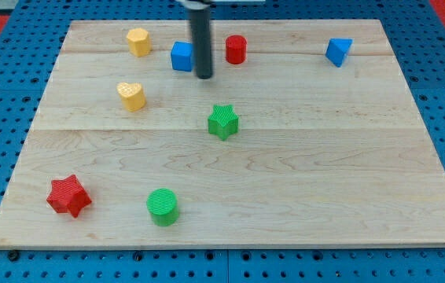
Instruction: Push the red circle above the red star
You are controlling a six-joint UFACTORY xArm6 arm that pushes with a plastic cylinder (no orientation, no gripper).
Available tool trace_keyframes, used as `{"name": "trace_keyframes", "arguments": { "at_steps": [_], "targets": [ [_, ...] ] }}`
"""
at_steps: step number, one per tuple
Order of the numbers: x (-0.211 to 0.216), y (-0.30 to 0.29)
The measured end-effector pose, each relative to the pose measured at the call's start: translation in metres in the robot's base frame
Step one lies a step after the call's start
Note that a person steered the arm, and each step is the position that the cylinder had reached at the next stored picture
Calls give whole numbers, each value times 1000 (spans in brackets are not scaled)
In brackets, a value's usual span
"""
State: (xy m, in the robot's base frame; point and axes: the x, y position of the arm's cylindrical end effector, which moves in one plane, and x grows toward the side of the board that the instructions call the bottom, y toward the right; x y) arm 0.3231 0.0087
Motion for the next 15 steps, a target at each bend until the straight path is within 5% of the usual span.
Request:
{"name": "trace_keyframes", "arguments": {
  "at_steps": [1,3,6,10,12,14,15],
  "targets": [
    [-35,90],
    [-74,-24],
    [5,-33],
    [17,-49],
    [43,-145],
    [137,-194],
    [103,-163]
  ]
}}
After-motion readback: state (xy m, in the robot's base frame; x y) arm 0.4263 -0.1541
